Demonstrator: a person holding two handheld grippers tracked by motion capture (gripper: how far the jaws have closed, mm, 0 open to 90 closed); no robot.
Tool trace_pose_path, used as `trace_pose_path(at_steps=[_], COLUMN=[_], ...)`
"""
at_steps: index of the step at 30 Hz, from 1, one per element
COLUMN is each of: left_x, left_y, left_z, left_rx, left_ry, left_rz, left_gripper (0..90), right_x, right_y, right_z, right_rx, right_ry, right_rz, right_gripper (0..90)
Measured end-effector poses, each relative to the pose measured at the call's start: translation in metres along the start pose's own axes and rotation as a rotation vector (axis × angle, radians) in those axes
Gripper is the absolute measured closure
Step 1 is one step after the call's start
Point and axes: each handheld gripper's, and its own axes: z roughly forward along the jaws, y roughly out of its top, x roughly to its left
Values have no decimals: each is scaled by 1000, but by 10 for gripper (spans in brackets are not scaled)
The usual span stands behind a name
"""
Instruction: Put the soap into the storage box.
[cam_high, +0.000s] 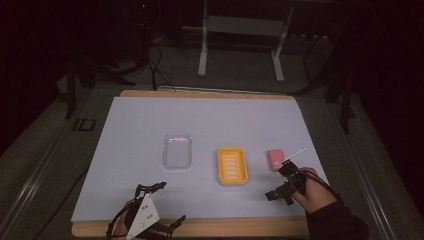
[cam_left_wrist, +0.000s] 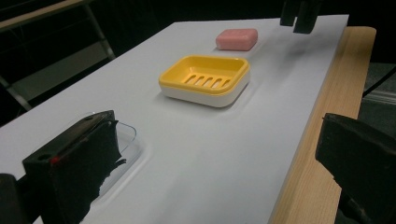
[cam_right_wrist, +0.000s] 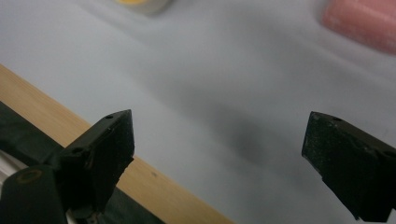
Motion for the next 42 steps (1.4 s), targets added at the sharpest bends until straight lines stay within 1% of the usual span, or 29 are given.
trace_pose_path(at_steps=[2, 7, 9, 11, 13, 14, 15, 16, 17, 18, 19, 23, 26, 28, 29, 30, 34, 36, 37, 38, 39, 42], left_x=[0, 0, 0, 0, 0, 0, 0, 0, 0, 0, 0, 0, 0, 0, 0, 0, 0, 0, 0, 0, 0, 0], left_y=[0, 0, 0, 0, 0, 0, 0, 0, 0, 0, 0, 0, 0, 0, 0, 0, 0, 0, 0, 0, 0, 0], left_z=[0, 0, 0, 0, 0, 0, 0, 0, 0, 0, 0, 0, 0, 0, 0, 0, 0, 0, 0, 0, 0, 0], left_rx=[1, 1, 1, 0, 1, 1, 1, 1, 1, 0, 0, 1, 0, 0, 1, 1, 2, 2, 3, 3, 2, 2], left_ry=[0, 1, 1, 2, 3, 3, 3, 3, 3, 3, 3, 3, 3, 3, 3, 3, 2, 1, 1, 1, 1, 0], left_rz=[1, 1, 0, 0, 0, 0, 1, 1, 1, 1, 1, 1, 1, 1, 0, 0, 1, 1, 2, 2, 2, 1], left_gripper=[4, 4, 4, 4, 4, 4, 4, 4, 4, 4, 4, 4, 4, 4, 4, 4, 4, 4, 4, 4, 4, 4], right_x=[-1, -5, -5, -7, -10, -10, -12, -12, -13, -15, -16, -19, -21, -22, -24, -24, -28, -29, -31, -31, -33, -35], right_y=[0, 2, 2, 2, 3, 3, 3, 3, 3, 3, 4, 4, 6, 8, 10, 10, 19, 20, 24, 24, 28, 31], right_z=[0, -2, -3, -4, -6, -6, -6, -6, -6, -6, -5, -6, -7, -8, -11, -11, -16, -16, -17, -17, -17, -17], right_rx=[13, 47, 54, 68, 99, 99, 125, 125, 144, 181, 191, 213, 208, 192, 171, 171, 149, 147, 146, 146, 151, 148], right_ry=[-1, -24, -22, -22, -15, -15, -18, -18, -17, -42, -53, -57, -60, -59, -59, -59, -36, -40, -34, -34, -41, -44], right_rz=[14, 50, 59, 81, 124, 124, 157, 157, 177, 202, 205, 234, 257, 277, 292, 292, 337, 332, 337, 337, 345, 350], right_gripper=[93, 93, 93, 93, 93, 93, 93, 93, 93, 94, 94, 94, 95, 95, 98, 98, 98, 98, 99, 99, 100, 100])
